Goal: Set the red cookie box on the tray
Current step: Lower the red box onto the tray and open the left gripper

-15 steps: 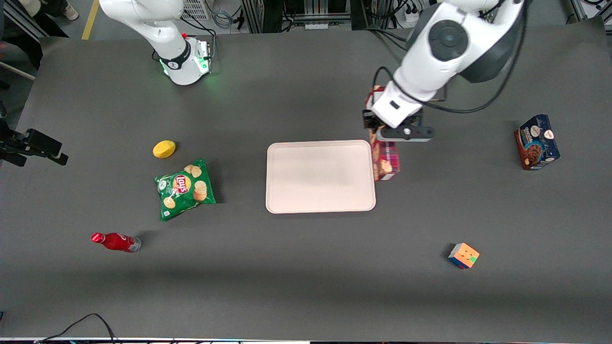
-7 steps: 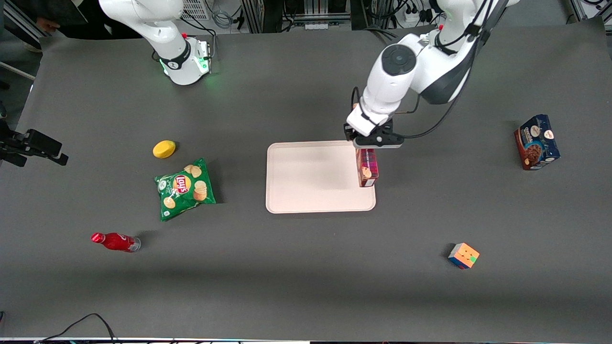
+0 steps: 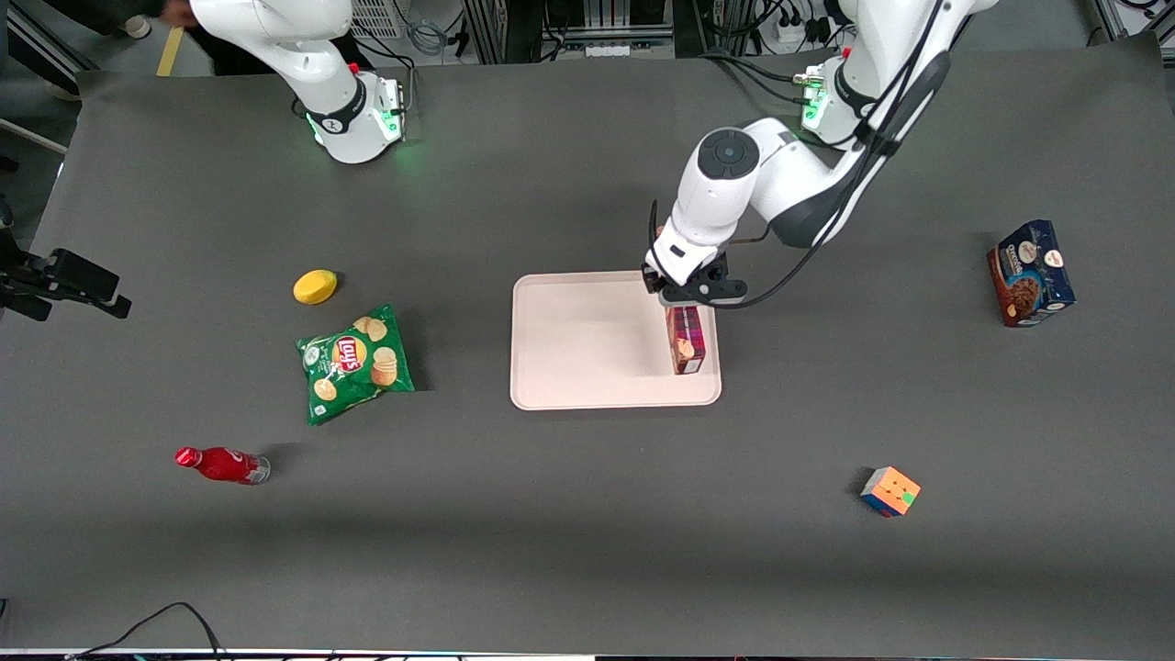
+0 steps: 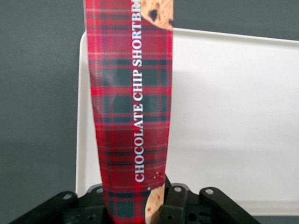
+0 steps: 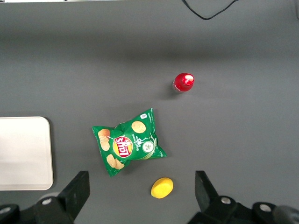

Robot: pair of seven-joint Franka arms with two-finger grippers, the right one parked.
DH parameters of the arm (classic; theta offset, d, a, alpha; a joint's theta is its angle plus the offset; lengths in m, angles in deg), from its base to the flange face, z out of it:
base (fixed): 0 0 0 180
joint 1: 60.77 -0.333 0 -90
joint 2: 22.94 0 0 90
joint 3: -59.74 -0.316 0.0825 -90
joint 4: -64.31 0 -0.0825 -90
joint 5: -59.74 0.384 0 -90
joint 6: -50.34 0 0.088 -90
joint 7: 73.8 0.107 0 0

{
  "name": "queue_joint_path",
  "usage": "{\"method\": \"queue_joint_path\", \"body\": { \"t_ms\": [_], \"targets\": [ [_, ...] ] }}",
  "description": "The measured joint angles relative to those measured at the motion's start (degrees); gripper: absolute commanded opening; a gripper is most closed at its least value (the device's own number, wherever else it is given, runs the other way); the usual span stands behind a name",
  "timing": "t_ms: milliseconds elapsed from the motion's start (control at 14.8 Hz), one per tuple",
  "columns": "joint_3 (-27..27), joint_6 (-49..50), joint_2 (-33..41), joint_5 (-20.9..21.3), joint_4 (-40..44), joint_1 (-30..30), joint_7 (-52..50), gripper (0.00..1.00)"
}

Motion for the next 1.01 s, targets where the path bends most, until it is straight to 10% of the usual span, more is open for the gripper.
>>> {"method": "queue_joint_path", "body": {
  "t_ms": [338,1014],
  "targets": [
    [-0.61,-0.46,-8.01,12.65,1.37,-0.07,-8.34,0.09],
    [-0.69,-0.47,-12.30,16.17,2.85,-0.04,-9.49,0.11]
  ]
}}
